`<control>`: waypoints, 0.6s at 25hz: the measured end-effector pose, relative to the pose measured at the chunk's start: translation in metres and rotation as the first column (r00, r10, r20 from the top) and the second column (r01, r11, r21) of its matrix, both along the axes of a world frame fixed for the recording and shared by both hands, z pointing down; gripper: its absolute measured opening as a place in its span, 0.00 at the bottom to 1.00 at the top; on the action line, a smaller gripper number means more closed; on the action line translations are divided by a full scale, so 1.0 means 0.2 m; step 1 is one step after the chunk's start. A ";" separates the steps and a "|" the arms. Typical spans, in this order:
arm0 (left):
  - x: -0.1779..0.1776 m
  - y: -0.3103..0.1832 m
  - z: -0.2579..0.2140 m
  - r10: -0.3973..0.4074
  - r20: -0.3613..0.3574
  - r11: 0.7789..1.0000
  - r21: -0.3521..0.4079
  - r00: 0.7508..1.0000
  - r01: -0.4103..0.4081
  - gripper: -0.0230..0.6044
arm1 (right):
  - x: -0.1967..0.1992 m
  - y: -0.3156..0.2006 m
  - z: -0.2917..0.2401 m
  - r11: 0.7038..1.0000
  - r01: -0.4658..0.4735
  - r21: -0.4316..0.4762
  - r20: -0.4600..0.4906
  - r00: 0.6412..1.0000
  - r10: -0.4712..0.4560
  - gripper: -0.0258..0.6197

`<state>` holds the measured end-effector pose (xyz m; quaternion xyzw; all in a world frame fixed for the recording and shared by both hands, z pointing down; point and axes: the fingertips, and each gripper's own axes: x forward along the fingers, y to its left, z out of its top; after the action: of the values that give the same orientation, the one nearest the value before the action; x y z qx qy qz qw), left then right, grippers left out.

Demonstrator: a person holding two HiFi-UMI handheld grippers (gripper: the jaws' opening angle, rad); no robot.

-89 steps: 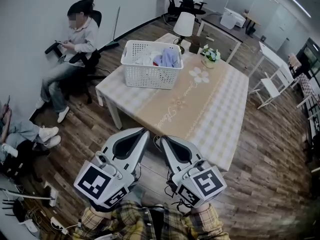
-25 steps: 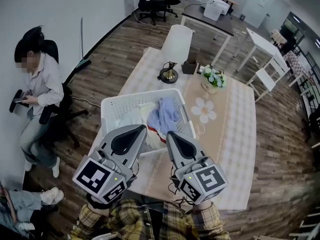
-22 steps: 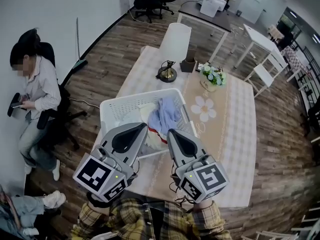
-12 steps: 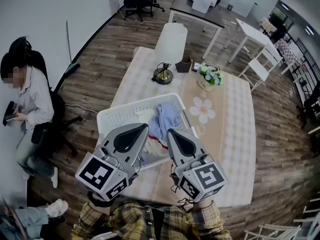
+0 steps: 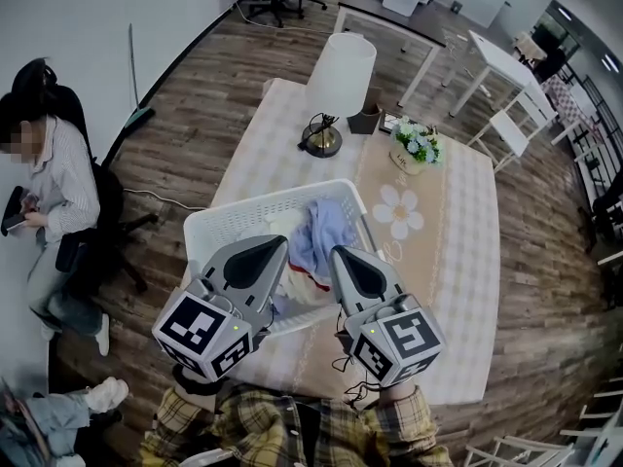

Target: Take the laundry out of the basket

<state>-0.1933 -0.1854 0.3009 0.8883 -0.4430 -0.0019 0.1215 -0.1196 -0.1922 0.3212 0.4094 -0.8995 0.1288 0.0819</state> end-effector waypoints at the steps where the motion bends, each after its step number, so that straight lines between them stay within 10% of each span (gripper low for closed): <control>1: 0.00 -0.01 0.02 -0.002 -0.001 1.000 -0.011 1.000 0.002 0.06 | 0.00 -0.01 0.01 1.000 0.002 -0.009 0.001 1.000 -0.002 0.06; 8: 0.00 -0.09 0.17 -0.027 0.018 0.994 -0.108 0.999 0.029 0.11 | 0.01 -0.06 0.13 0.995 0.021 -0.097 -0.012 1.000 -0.023 0.07; 15: 0.00 -0.18 0.36 -0.017 0.035 0.977 -0.212 0.999 0.024 0.31 | -0.04 -0.12 0.26 0.979 0.075 -0.189 -0.045 0.995 -0.085 0.29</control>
<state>-0.1934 -0.2223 0.3721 0.8655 -0.4517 0.0586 0.2083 -0.1272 -0.2159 0.3734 0.3666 -0.8967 0.1983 0.1488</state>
